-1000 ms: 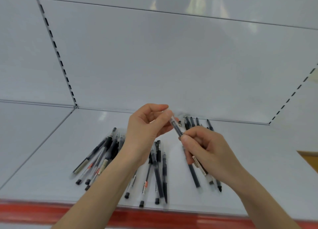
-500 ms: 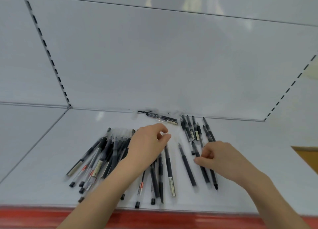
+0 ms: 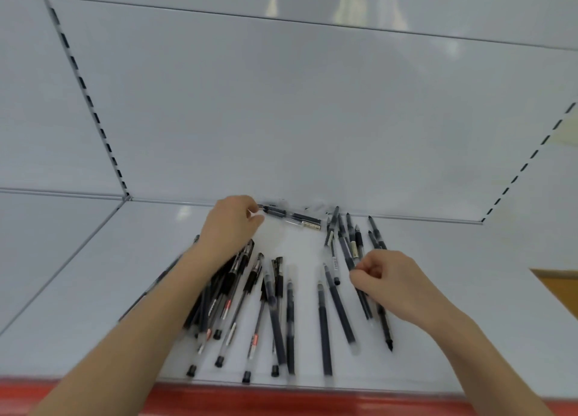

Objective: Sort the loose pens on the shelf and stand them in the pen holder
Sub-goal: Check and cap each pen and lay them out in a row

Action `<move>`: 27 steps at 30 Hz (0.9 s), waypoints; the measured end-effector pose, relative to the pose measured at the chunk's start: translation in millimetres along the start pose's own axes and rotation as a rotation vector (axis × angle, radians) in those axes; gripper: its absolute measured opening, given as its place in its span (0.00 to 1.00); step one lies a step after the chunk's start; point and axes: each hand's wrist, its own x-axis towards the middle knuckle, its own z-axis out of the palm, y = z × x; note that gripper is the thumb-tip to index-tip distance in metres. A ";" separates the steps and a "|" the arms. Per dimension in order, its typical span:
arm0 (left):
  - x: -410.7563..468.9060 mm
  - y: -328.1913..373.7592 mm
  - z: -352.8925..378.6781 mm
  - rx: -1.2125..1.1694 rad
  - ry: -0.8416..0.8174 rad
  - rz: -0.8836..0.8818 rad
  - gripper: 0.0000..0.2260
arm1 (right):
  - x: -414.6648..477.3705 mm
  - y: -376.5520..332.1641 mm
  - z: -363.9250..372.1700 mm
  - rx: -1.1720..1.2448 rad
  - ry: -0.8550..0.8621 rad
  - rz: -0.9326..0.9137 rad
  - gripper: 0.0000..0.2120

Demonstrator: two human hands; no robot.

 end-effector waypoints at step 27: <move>-39.9 29.6 -32.6 -0.823 -0.170 0.118 0.06 | -1.1 -39.6 -5.3 0.346 0.089 -0.342 0.09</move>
